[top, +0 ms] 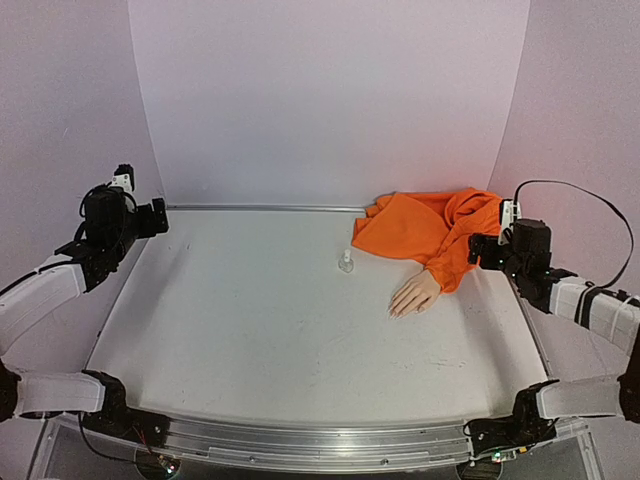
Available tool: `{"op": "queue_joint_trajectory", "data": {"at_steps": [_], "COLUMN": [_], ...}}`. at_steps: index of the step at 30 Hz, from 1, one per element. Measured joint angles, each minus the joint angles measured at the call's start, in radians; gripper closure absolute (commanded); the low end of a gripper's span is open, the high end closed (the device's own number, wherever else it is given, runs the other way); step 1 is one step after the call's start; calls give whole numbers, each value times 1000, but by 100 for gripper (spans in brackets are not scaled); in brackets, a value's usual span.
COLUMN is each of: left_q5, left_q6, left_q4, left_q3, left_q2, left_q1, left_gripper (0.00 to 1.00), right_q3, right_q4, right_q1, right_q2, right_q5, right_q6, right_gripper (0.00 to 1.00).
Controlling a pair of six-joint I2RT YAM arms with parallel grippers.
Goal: Paint the nails
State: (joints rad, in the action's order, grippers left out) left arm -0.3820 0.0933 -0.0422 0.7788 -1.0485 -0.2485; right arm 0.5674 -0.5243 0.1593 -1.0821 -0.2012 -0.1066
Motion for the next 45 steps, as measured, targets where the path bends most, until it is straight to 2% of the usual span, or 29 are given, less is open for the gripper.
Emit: {"op": "queue_joint_trajectory", "data": {"at_steps": [7, 12, 21, 28, 36, 45], "left_q5": [48, 109, 248, 332, 435, 502], "left_q6": [51, 90, 142, 169, 215, 245], "left_q4": [0, 0, 55, 128, 176, 184], "left_q3": [-23, -44, -56, -56, -53, -37], "left_q2": [-19, -19, -10, -10, -27, -50], "left_q1": [40, 64, 87, 93, 96, 97], "left_gripper": [1, 1, 0, 0, 2, 2], "right_q3": [61, 209, 603, 858, 1083, 1126], "right_q4": [-14, -13, 31, 106, 237, 348], "right_q1": [-19, -4, 206, 363, 481, 515], "right_q2": [-198, -398, -770, -981, -1131, -1145], "right_q5": [95, 175, 200, 204, 150, 42], "right_q6": [-42, -58, -33, 6, 30, 16], "right_gripper": [2, 2, 2, 5, 16, 26]}}
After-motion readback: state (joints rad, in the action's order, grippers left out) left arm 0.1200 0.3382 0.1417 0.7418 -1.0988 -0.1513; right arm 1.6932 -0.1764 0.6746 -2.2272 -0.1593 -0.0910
